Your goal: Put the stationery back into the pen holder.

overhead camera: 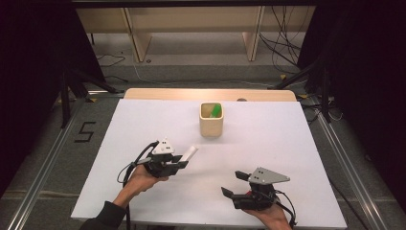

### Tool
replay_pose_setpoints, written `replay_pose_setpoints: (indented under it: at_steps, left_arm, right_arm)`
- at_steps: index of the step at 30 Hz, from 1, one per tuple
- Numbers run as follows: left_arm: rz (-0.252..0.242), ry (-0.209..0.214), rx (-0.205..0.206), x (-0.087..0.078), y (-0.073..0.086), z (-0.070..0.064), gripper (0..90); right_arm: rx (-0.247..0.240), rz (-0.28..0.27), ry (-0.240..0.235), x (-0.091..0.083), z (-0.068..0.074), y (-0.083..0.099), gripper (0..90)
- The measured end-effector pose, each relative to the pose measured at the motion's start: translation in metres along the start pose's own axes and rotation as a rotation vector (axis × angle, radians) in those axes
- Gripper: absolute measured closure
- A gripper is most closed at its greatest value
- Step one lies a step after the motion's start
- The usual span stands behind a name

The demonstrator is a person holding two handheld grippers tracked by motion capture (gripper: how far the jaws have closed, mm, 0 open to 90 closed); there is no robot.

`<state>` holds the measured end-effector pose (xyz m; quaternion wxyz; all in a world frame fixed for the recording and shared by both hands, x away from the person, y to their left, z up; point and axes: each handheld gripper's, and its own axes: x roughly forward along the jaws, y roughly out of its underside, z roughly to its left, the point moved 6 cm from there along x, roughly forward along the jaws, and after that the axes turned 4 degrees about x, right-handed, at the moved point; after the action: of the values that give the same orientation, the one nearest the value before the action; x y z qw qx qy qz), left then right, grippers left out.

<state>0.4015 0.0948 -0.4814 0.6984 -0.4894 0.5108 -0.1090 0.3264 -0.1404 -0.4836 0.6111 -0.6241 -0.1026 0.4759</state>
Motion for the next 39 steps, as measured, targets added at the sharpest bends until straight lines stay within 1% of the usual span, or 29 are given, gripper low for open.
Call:
replay_pose_setpoints:
  at_steps: [1,2,3,4,5,6,7,8,9,11,13,14,17,19,24,29,31,35,39]
  left_arm:
    - [-0.011,-0.011,-0.002,0.000,0.000,0.000,70.5]
    - [-0.018,-0.012,-0.014,0.001,0.001,-0.001,70.5]
    - [-0.028,-0.019,-0.014,0.002,0.001,-0.001,70.5]
    - [-0.043,-0.031,-0.015,0.002,0.001,-0.002,70.5]
    - [-0.060,-0.036,-0.025,0.002,0.002,-0.002,70.5]
    - [-0.078,-0.036,-0.045,0.001,0.001,-0.003,70.5]
    - [-0.092,-0.043,-0.054,0.001,0.001,-0.004,70.5]
    - [-0.103,-0.049,-0.060,0.001,0.001,-0.005,70.5]
    - [-0.113,-0.055,-0.065,0.000,0.000,-0.006,70.5]
    - [-0.129,-0.048,-0.083,0.000,-0.001,-0.009,70.5]
    - [-0.128,-0.049,-0.078,0.001,-0.001,-0.013,70.5]
    - [-0.132,-0.051,-0.080,0.001,-0.001,-0.014,70.5]
    - [-0.130,-0.042,-0.075,0.003,-0.001,-0.019,70.5]
    - [-0.134,-0.024,-0.088,0.003,-0.002,-0.022,70.5]
    - [-0.146,-0.012,-0.072,0.003,-0.004,-0.029,70.5]
    - [-0.155,-0.019,-0.066,0.005,-0.005,-0.034,70.5]
    - [-0.158,-0.014,-0.066,0.006,-0.006,-0.035,70.5]
    - [-0.155,-0.027,-0.069,0.008,-0.006,-0.037,70.5]
    - [-0.147,-0.023,-0.065,0.010,-0.005,-0.039,70.5]
  right_arm:
    - [0.012,-0.002,-0.010,0.001,0.000,-0.001,25.9]
    - [0.023,-0.005,-0.019,0.002,0.000,-0.002,25.9]
    - [0.040,-0.011,-0.026,0.003,0.000,-0.004,25.9]
    - [0.069,-0.017,-0.046,0.003,0.001,-0.006,25.9]
    - [0.112,-0.027,-0.076,0.003,0.001,-0.008,25.9]
    - [0.155,-0.042,-0.101,0.003,0.000,-0.011,26.0]
    - [0.185,-0.057,-0.115,0.003,0.000,-0.013,26.0]
    - [0.204,-0.065,-0.119,0.003,-0.001,-0.016,26.0]
    - [0.215,-0.073,-0.128,0.003,-0.001,-0.019,26.0]
    - [0.239,-0.087,-0.139,0.004,-0.002,-0.024,26.0]
    - [0.268,-0.096,-0.153,0.008,-0.002,-0.028,26.4]
    - [0.281,-0.096,-0.154,0.011,-0.003,-0.030,26.4]
    - [0.316,-0.100,-0.159,0.019,-0.006,-0.035,27.0]
    - [0.324,-0.104,-0.157,0.025,-0.007,-0.038,28.4]
    - [0.352,-0.103,-0.169,0.038,-0.008,-0.044,30.6]
    - [0.368,-0.106,-0.180,0.046,-0.007,-0.047,33.5]
    - [0.379,-0.108,-0.186,0.049,-0.007,-0.048,34.4]
    - [0.376,-0.107,-0.188,0.054,-0.005,-0.050,34.8]
    - [0.386,-0.108,-0.188,0.058,-0.005,-0.052,34.8]
